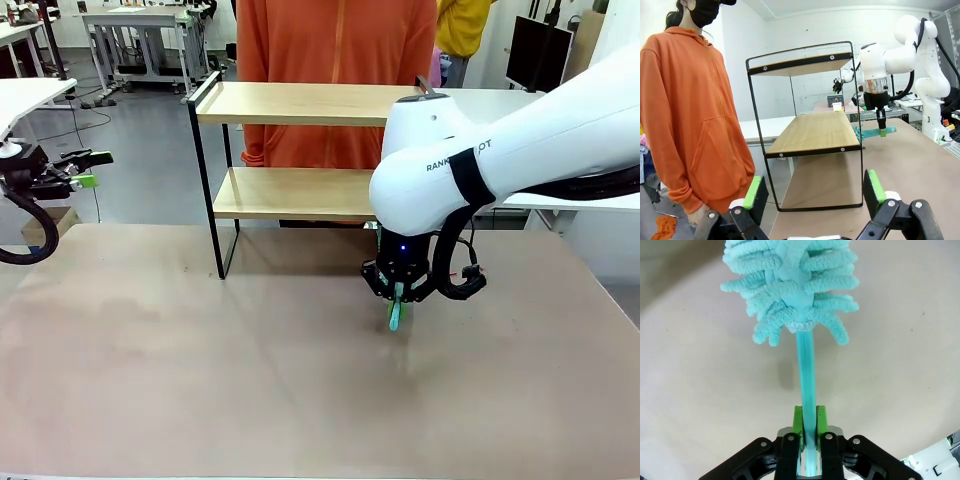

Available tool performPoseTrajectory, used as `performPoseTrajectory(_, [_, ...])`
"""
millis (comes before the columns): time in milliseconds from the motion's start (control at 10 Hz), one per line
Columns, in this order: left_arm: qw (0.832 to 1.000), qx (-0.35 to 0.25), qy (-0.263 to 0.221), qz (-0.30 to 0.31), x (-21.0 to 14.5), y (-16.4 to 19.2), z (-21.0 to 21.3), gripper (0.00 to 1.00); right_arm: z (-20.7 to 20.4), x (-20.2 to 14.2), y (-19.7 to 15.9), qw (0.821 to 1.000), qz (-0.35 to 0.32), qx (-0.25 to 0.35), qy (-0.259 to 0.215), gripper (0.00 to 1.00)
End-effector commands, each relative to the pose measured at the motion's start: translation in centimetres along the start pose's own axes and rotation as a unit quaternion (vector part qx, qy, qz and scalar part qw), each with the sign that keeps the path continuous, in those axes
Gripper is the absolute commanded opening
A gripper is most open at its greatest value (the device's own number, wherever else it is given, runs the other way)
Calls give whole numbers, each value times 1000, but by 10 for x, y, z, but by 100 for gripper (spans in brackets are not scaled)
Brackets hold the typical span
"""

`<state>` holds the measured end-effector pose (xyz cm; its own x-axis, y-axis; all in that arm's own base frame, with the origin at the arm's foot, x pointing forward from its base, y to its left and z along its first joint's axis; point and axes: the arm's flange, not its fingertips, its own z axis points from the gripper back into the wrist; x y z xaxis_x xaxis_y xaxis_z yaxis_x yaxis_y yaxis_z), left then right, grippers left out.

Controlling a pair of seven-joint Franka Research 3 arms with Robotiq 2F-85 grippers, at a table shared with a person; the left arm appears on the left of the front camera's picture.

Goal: Clean the shelf.
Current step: Clean the specific section of the Shelf indicated by the human with the Duster.

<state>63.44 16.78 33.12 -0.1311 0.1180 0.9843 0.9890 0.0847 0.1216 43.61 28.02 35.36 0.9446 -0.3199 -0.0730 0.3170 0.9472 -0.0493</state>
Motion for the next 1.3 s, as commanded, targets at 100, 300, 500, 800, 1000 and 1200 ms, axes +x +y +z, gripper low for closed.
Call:
performPoseTrajectory(100, [1000, 0, 1, -7, 3, -2, -1, 100, 7, -13, -3, 999, 45, 3, -28, 13])
performPoseTrajectory(300, [1000, 0, 1, -7, 3, -2, -1, 100, 18, -31, -25, 995, 95, 3, -41, 13])
performPoseTrajectory(500, [1000, 0, 1, -7, 3, -2, -1, 100, 24, -46, -43, 990, 134, -2, -46, 13])
performPoseTrajectory(800, [1000, 0, 1, -7, 3, -2, -1, 100, 35, -66, -67, 976, 204, -9, -72, 13])
performPoseTrajectory(1000, [1000, 0, 1, -7, 3, -2, -1, 100, 42, -70, -77, 958, 274, -16, -82, 13])
performPoseTrajectory(1200, [1000, 0, 1, -7, 3, -2, -1, 100, 47, -77, -82, 934, 350, -22, -69, 13])
